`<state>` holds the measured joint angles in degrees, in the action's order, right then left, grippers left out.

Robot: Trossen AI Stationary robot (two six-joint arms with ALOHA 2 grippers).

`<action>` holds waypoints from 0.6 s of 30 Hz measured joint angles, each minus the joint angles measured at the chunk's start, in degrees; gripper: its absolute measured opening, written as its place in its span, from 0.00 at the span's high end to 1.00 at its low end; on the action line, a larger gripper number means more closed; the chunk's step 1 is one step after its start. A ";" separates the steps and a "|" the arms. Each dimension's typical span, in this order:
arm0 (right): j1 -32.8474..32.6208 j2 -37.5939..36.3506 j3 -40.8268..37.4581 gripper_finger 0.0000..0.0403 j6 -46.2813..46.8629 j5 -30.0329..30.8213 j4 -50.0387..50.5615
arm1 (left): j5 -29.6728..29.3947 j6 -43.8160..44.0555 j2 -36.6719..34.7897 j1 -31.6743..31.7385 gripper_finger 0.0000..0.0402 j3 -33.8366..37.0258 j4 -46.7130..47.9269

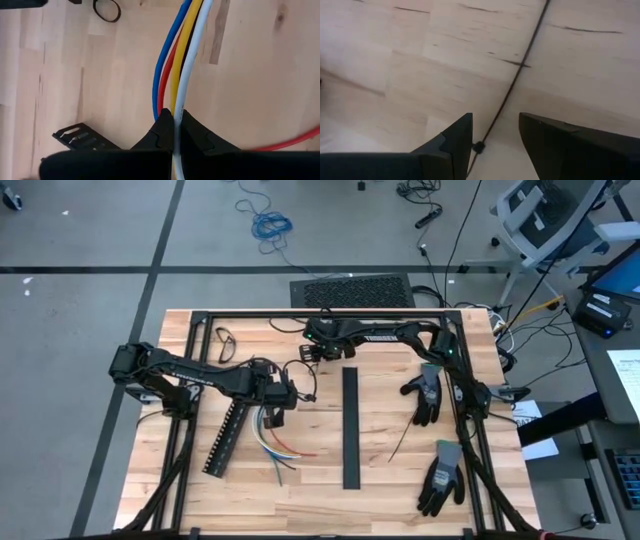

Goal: Ziptie cables
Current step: Wrap the black zip tie around the cables

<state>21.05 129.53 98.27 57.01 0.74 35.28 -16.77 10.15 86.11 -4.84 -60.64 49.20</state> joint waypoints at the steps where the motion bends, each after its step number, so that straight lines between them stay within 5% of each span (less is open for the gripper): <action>1: -0.08 0.32 0.08 0.61 1.11 -0.01 -0.01 | 0.02 0.00 0.00 0.00 0.96 0.00 0.08; 18: -0.03 1.08 0.12 0.66 2.84 -0.53 -0.84 | 0.15 -1.63 0.00 -0.02 0.96 0.00 1.36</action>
<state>21.02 130.61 98.39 59.85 0.22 34.44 -16.62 8.52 86.11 -4.86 -60.64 50.57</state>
